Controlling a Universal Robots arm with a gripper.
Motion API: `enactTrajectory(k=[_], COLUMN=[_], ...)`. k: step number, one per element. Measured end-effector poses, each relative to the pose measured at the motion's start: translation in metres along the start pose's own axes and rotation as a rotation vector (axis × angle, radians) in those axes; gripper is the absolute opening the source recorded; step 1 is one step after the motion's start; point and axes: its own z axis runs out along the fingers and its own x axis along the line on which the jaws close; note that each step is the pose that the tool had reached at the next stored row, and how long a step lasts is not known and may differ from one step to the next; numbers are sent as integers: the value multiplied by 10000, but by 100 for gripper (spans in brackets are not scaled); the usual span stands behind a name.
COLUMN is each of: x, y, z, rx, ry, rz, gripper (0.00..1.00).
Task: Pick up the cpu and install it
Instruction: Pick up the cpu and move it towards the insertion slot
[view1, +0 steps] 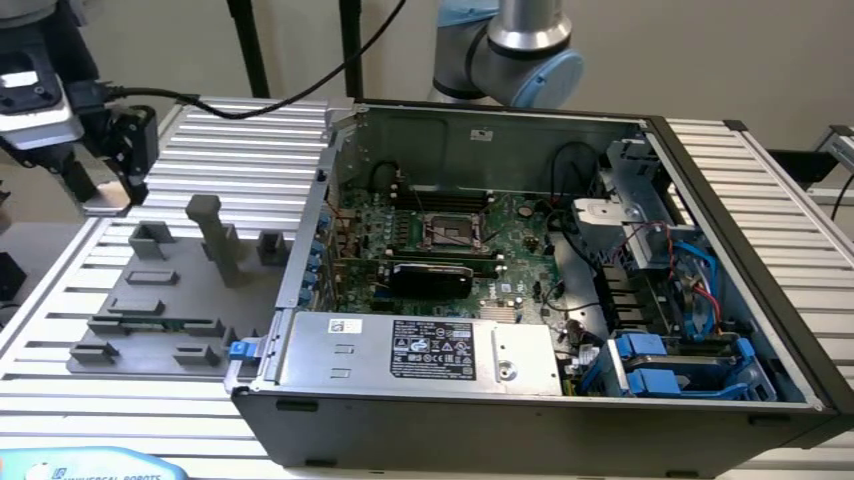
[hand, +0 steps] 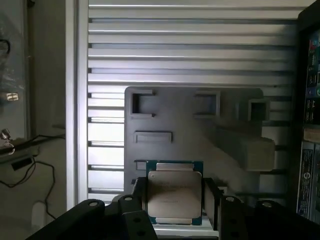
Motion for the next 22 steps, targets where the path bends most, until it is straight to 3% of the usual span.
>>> enactTrajectory(k=[8,13,18,22], x=[-357,-581,-805,-989], y=[1,2,2,3], z=[-370,-551,-638,-654], rx=[-1,-10,-44,-108], ry=[0,4,7,7], rz=[-1,0,-1,-2], gripper=[55,55,55,55])
